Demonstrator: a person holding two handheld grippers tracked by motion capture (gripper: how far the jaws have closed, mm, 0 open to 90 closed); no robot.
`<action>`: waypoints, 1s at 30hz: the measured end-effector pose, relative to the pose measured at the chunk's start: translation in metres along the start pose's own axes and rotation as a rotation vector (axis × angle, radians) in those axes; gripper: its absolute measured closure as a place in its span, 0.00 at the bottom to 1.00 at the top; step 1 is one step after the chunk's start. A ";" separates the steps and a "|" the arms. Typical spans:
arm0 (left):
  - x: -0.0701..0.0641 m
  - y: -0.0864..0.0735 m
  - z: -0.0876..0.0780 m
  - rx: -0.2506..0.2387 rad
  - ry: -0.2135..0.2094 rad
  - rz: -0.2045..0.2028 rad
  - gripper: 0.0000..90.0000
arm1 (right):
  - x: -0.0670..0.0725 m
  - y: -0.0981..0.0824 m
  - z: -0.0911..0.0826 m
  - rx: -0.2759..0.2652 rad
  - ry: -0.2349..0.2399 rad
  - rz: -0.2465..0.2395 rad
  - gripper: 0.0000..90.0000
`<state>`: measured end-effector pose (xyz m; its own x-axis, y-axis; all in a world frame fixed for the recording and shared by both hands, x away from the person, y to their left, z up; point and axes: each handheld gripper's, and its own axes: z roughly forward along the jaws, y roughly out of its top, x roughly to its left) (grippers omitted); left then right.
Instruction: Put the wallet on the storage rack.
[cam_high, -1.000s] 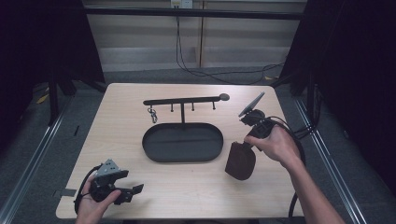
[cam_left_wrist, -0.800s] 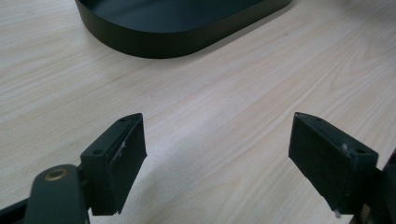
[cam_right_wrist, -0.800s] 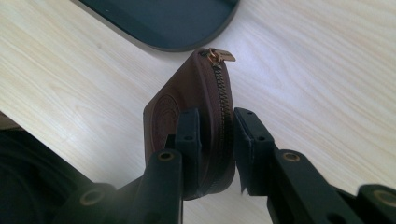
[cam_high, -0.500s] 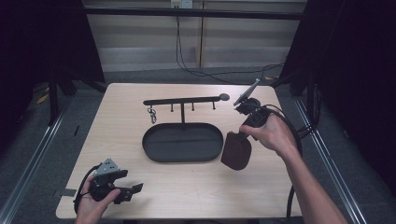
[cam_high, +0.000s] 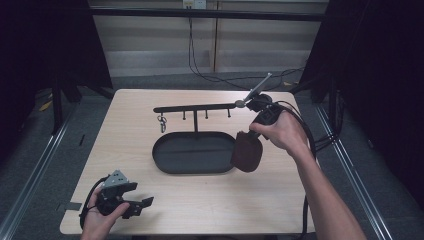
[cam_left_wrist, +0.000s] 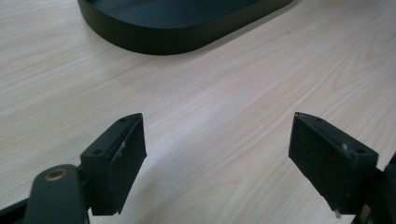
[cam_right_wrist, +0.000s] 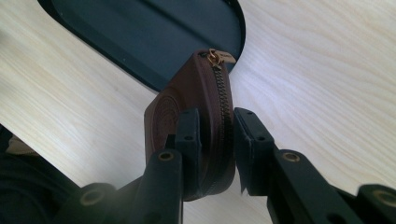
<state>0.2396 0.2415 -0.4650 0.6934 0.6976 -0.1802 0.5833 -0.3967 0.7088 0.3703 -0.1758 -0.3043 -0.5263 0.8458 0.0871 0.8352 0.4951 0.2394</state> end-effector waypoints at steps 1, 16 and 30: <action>-0.001 0.000 0.000 0.000 0.004 0.003 0.21 | 0.000 0.001 -0.001 0.000 -0.001 0.002 0.81; -0.001 0.000 -0.001 0.003 0.001 -0.003 0.21 | -0.009 0.015 0.011 -0.097 0.077 0.059 0.81; 0.001 0.000 -0.002 -0.007 0.002 -0.007 0.21 | -0.014 0.016 0.036 -0.193 0.143 0.122 0.82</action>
<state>0.2389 0.2434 -0.4637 0.6886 0.7014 -0.1841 0.5852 -0.3876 0.7122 0.3966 -0.1721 -0.3366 -0.4526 0.8533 0.2588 0.8551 0.3331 0.3973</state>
